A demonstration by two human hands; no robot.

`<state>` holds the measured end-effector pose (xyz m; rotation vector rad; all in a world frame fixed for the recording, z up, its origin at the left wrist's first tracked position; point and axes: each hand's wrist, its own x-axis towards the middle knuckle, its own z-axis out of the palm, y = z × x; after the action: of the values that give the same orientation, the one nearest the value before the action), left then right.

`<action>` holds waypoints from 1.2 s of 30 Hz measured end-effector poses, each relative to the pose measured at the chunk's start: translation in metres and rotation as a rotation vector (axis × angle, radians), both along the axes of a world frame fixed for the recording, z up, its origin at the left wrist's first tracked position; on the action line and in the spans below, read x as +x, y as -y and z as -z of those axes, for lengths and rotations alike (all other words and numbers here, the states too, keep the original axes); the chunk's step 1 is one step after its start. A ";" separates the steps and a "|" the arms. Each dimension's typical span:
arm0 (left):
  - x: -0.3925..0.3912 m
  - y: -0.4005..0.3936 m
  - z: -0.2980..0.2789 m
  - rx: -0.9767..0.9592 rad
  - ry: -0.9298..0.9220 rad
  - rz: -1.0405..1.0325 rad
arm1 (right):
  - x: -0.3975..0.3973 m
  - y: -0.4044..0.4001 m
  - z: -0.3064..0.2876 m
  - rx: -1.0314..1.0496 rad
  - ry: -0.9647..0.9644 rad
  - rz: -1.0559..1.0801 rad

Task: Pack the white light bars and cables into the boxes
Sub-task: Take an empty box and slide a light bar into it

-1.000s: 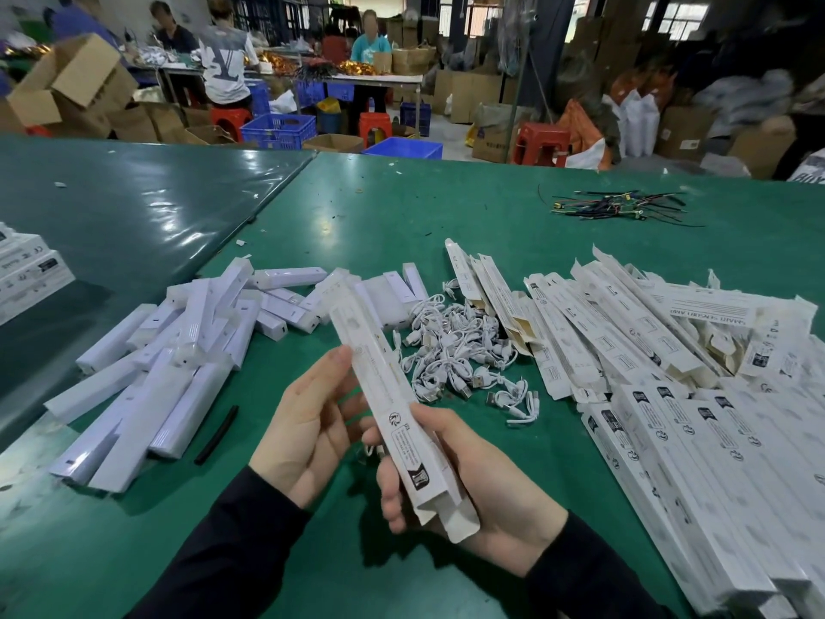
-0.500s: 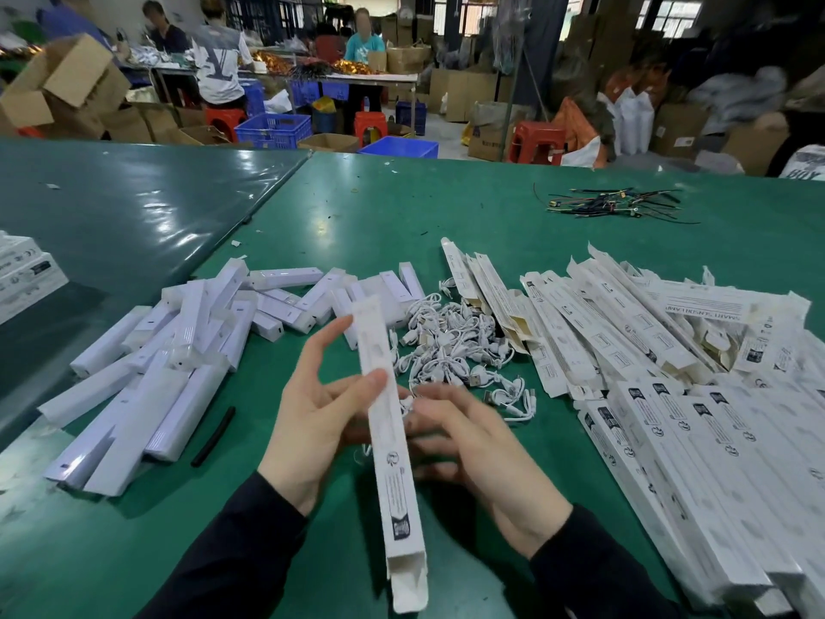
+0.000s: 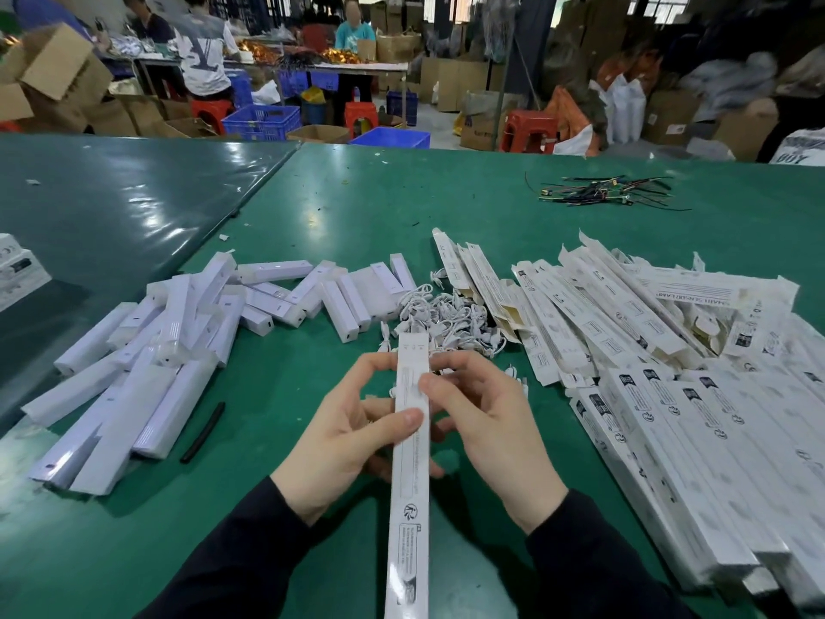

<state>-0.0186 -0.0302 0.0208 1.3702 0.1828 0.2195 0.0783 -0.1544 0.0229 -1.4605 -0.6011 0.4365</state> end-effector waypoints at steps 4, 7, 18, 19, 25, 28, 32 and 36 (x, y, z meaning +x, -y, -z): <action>0.000 0.003 0.001 0.009 -0.024 0.016 | 0.004 0.000 -0.002 0.017 -0.101 -0.099; 0.000 0.004 0.001 0.001 -0.037 0.034 | 0.005 0.002 -0.003 0.023 -0.130 -0.148; 0.000 -0.004 0.001 -0.033 -0.054 -0.015 | 0.000 0.000 -0.004 0.032 -0.198 -0.139; 0.000 -0.004 0.001 -0.079 -0.049 -0.016 | 0.000 0.000 -0.004 0.045 -0.204 -0.126; -0.001 -0.006 0.001 -0.159 -0.010 0.014 | -0.004 -0.001 -0.003 0.090 -0.133 -0.109; -0.002 -0.005 -0.002 -0.137 0.026 -0.019 | -0.004 -0.001 -0.004 0.060 -0.134 -0.129; -0.001 -0.003 -0.002 0.033 0.038 -0.092 | -0.004 -0.001 -0.006 0.053 -0.244 -0.114; -0.001 0.002 -0.001 0.242 0.061 -0.182 | 0.001 0.002 -0.011 0.108 -0.341 -0.113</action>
<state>-0.0194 -0.0319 0.0221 1.5854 0.2359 0.4471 0.0797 -0.1566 0.0334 -1.2174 -0.4269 0.7144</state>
